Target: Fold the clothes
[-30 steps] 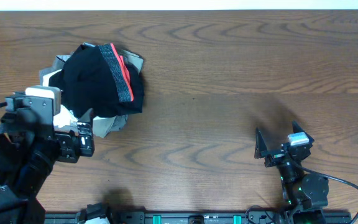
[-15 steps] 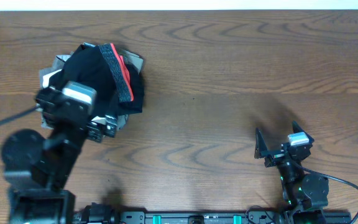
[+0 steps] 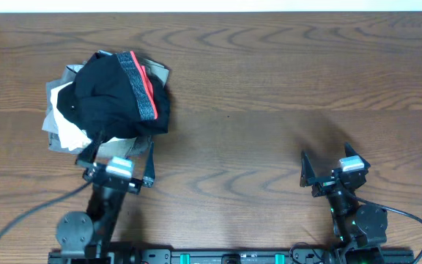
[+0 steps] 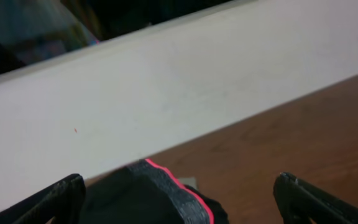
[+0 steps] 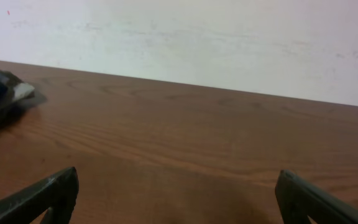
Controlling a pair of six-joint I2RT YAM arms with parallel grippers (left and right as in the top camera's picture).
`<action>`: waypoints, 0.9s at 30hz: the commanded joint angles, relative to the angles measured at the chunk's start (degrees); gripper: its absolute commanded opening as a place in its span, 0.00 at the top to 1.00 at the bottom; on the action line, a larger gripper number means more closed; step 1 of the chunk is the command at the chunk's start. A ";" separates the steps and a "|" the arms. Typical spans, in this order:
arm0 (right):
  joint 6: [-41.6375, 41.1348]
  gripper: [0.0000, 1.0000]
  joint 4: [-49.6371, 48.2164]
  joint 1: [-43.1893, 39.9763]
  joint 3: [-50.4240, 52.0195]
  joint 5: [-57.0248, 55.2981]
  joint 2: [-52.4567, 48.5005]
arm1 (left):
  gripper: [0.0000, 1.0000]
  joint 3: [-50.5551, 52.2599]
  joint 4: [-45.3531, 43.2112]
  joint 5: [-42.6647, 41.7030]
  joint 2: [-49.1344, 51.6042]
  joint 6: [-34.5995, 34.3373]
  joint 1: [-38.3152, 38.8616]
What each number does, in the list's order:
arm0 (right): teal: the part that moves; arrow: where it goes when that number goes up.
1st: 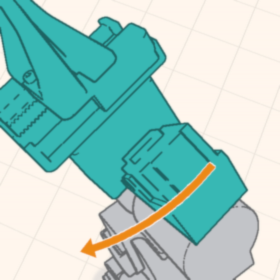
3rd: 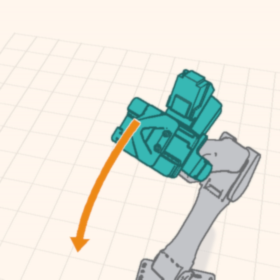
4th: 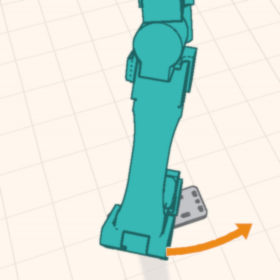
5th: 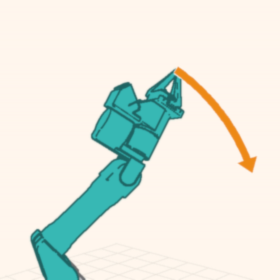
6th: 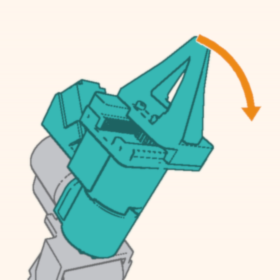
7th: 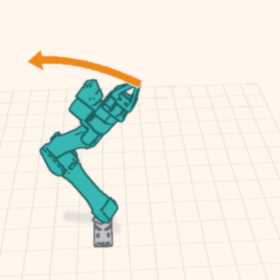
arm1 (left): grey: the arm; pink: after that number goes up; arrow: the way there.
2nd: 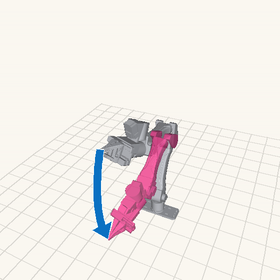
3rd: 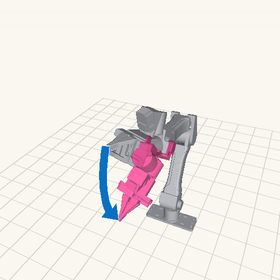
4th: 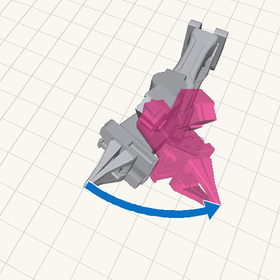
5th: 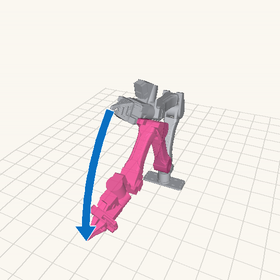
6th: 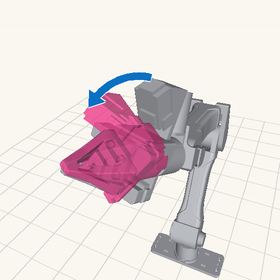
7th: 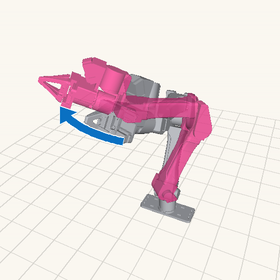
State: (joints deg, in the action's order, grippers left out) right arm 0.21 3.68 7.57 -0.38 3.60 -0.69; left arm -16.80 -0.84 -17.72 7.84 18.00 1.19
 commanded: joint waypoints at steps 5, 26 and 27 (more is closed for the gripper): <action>-1.01 0.01 0.26 -0.15 0.07 -0.17 0.20 | 0.02 10.69 -8.74 0.48 -7.54 0.00 0.17; -1.01 0.01 0.26 -0.15 0.07 -0.17 0.20 | 0.02 16.57 2.54 5.35 -7.74 0.39 0.20; -1.01 0.01 0.26 -0.15 0.07 -0.17 0.20 | 0.02 16.57 2.54 5.35 -7.72 0.39 0.20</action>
State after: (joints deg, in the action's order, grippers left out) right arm 0.21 3.66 7.57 -0.38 3.60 -0.69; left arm -0.56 -0.51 -12.75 0.62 18.04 1.21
